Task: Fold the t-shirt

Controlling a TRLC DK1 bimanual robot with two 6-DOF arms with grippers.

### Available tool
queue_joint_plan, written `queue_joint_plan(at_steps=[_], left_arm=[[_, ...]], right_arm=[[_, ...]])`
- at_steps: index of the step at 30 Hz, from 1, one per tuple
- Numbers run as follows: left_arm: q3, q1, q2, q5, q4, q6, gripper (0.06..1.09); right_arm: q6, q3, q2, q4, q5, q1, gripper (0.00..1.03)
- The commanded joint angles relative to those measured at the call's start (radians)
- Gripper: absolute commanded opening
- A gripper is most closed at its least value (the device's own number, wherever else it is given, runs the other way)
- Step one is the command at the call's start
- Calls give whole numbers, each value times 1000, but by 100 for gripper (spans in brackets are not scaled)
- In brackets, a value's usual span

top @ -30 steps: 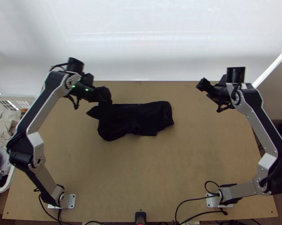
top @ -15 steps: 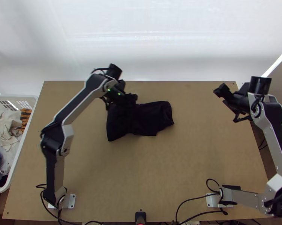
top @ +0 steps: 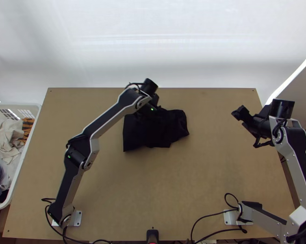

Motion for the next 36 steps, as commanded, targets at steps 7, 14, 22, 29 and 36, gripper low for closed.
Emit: queue_joint_plan(at_steps=[7, 14, 22, 29, 36], left_arm=[[32, -52, 33, 13, 105, -56, 20], [49, -67, 59, 12, 157, -85, 33], [49, -46, 40, 13, 209, -76, 105], [49, 52, -81, 24, 241, -95, 105], [14, 204, -193, 23, 232, -113, 105]], right_arm=[[-2, -103, -66, 7, -5, 38, 92], [14, -127, -84, 7, -3, 61, 92], [23, -146, -110, 7, -3, 81, 92], [58, -138, -44, 19, -3, 181, 98], [106, -66, 143, 28, -3, 300, 98]])
